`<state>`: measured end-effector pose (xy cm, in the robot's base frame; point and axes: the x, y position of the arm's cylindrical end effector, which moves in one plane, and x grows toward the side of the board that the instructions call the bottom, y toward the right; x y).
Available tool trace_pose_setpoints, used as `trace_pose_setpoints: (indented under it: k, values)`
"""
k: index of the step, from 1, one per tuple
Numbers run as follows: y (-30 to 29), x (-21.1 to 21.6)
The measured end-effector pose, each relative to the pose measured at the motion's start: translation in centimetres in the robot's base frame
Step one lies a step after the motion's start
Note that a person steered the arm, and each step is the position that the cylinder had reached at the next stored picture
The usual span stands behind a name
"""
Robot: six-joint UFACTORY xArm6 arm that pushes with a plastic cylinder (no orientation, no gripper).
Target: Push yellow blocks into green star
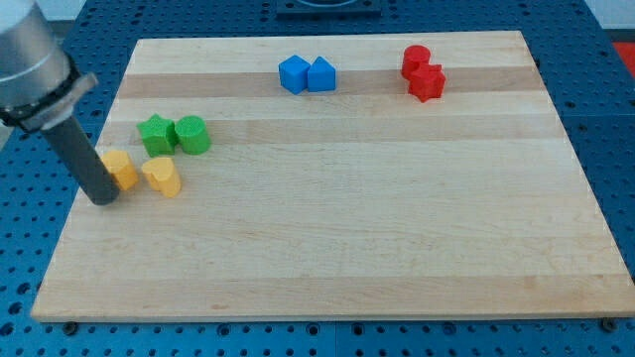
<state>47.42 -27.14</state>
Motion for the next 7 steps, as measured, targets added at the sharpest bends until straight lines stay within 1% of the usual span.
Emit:
trace_pose_setpoints:
  k: [1, 2, 3, 4, 5, 6, 7]
  values:
    - [-0.3, -1.3]
    - [-3.3, 1.2]
    - [-3.3, 0.8]
    - [-3.0, -1.7]
    - [-1.8, -1.9]
    - [-1.7, -0.7]
    - [-0.1, 0.0]
